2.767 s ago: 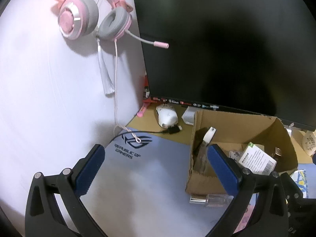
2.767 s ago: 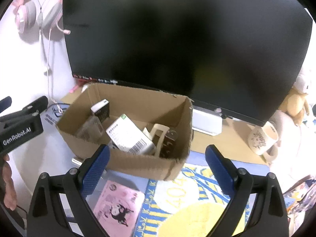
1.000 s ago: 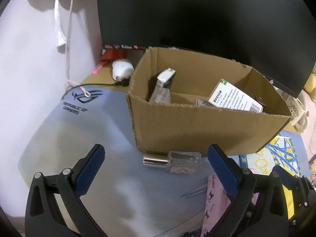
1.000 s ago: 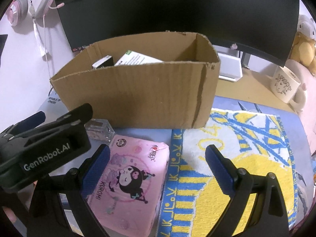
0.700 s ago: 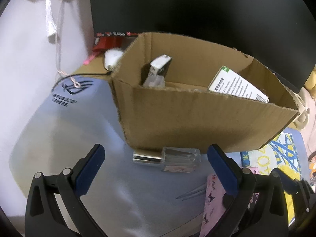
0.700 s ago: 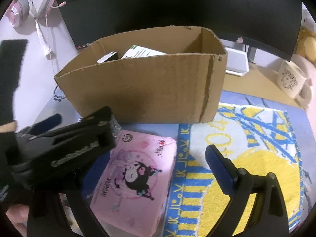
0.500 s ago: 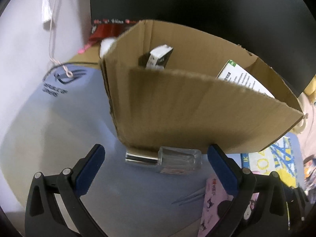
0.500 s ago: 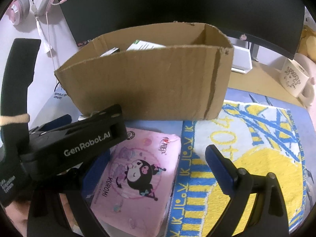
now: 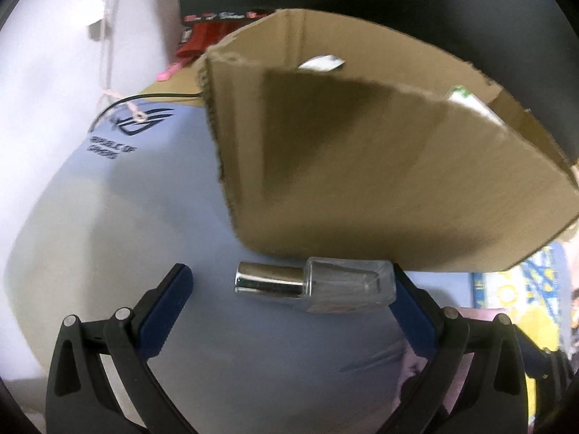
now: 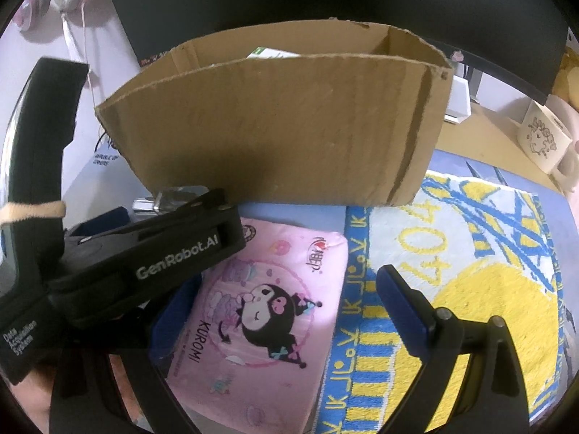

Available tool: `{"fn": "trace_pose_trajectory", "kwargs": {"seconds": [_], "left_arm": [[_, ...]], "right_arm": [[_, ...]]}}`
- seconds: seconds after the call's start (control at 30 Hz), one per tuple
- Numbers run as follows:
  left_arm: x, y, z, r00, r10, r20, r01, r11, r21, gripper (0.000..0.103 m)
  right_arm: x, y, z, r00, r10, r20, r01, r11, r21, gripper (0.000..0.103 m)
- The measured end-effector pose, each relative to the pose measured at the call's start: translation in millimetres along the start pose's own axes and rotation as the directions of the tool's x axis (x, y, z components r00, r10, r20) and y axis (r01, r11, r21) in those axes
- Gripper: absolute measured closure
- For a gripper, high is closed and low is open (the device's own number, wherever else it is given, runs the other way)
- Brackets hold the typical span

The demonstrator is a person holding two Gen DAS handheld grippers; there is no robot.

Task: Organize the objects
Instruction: 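Grasp the glass perfume bottle with the left tool while the right tool grasps the pink Kuromi tissue pack, then lift and carry the perfume bottle and tissue pack with both tools over the cardboard box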

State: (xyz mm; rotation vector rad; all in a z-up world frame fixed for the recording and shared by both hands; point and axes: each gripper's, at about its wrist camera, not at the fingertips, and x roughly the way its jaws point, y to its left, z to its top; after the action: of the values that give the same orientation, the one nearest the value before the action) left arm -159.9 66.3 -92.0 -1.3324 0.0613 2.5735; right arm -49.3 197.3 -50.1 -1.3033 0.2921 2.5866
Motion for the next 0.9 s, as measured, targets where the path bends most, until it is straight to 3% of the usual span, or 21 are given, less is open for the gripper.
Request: {"fn": "trace_pose_trajectory", "kwargs": {"seconds": [0.13,0.2,0.27,0.37,0.47,0.9], "left_arm": [[-1.6,-2.7,-1.0,1.0,0.028,0.011,-0.028,0.999,0.029,0.013],[-4.7,-3.5,-1.2,1.0,0.022,0.018,-0.023,0.999,0.039,0.029],[-7.1,-1.4,-1.5,0.999,0.028,0.018,-0.028,0.999,0.04,0.029],[-9.5,1.5,-1.9,0.999,0.03,0.021,-0.03,0.999,0.036,0.029],[-10.5,7.5,-3.3,0.999,0.042,0.022,-0.042,0.999,0.02,0.029],[-12.3,23.5,-3.2,0.998,0.062,0.024,-0.062,0.998,-0.005,0.029]], "right_arm": [[2.0,6.0,-0.2,1.0,-0.008,-0.009,0.008,1.0,-0.011,0.001],[1.7,8.3,-0.4,1.0,-0.005,-0.014,0.005,1.0,-0.011,0.001],[2.0,10.7,-0.6,1.0,-0.009,-0.021,0.009,1.0,-0.009,0.002],[2.1,16.2,-0.9,1.0,-0.006,-0.024,0.005,1.0,-0.017,0.02],[2.2,21.2,-0.8,1.0,-0.011,-0.01,0.01,0.999,-0.03,0.024],[-1.7,24.7,2.4,1.0,-0.024,0.019,0.024,0.999,-0.024,0.028]]}}
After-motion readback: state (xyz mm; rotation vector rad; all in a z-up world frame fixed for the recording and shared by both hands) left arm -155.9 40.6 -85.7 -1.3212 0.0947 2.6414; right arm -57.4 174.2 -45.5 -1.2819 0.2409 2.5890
